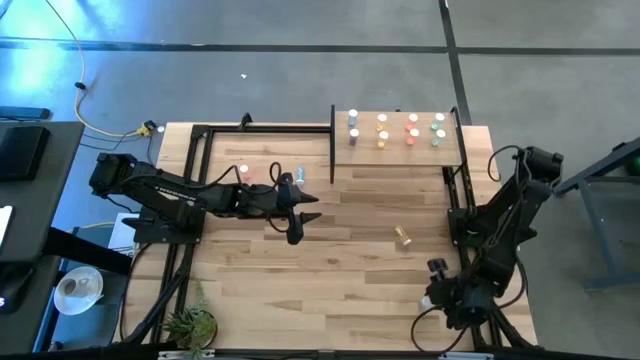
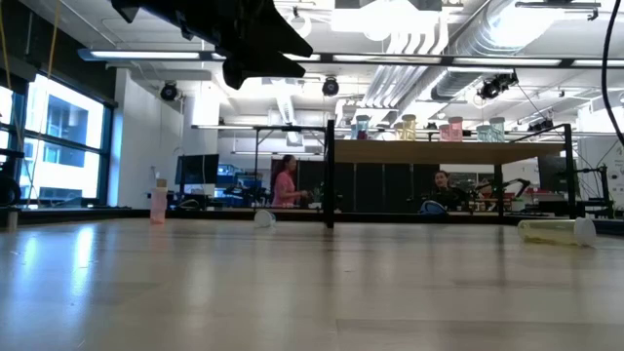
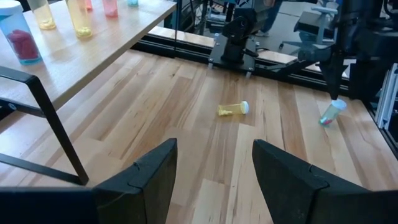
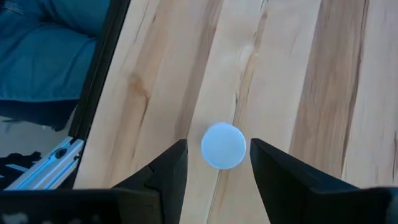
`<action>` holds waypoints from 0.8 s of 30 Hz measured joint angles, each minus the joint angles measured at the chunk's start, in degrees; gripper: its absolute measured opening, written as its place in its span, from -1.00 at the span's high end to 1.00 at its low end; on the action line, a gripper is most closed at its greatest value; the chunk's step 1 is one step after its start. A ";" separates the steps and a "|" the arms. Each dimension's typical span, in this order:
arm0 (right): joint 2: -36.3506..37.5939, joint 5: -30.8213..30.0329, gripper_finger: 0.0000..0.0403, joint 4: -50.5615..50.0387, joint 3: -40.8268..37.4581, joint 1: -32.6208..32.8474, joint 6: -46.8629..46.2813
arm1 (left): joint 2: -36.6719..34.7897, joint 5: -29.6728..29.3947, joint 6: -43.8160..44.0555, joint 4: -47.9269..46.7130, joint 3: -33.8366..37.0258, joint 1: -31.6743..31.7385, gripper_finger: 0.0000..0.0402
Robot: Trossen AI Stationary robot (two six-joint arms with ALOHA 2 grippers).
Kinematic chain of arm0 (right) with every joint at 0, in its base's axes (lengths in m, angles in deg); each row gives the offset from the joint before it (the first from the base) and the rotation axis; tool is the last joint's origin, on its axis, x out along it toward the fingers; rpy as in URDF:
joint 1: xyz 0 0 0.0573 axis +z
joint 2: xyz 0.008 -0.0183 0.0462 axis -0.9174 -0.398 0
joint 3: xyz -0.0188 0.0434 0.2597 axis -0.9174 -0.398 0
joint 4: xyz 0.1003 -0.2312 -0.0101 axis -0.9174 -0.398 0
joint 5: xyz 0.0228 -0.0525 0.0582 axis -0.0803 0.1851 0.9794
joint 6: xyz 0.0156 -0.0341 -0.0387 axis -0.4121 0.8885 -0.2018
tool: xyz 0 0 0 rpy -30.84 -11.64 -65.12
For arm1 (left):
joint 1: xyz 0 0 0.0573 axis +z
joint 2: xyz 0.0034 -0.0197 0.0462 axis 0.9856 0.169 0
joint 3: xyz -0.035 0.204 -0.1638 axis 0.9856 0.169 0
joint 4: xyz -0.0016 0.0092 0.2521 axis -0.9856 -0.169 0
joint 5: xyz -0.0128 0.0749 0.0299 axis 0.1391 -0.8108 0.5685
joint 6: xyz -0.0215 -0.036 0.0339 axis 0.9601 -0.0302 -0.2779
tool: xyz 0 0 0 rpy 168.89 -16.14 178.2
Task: Pick and place medicine bottles onto shelf by color
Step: Put the light blue medicine bottle aligned with the other light blue medicine bottle on the shelf
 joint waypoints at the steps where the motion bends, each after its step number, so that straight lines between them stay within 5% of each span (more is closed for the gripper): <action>1: -0.32 0.00 0.18 -0.01 0.00 0.00 -0.02 | 0.00 0.00 -0.04 0.00 0.00 0.00 0.02; 24: -5.12 -3.45 0.21 2.85 0.00 0.00 -0.04 | 0.00 0.02 -0.07 -0.02 0.00 0.01 0.02</action>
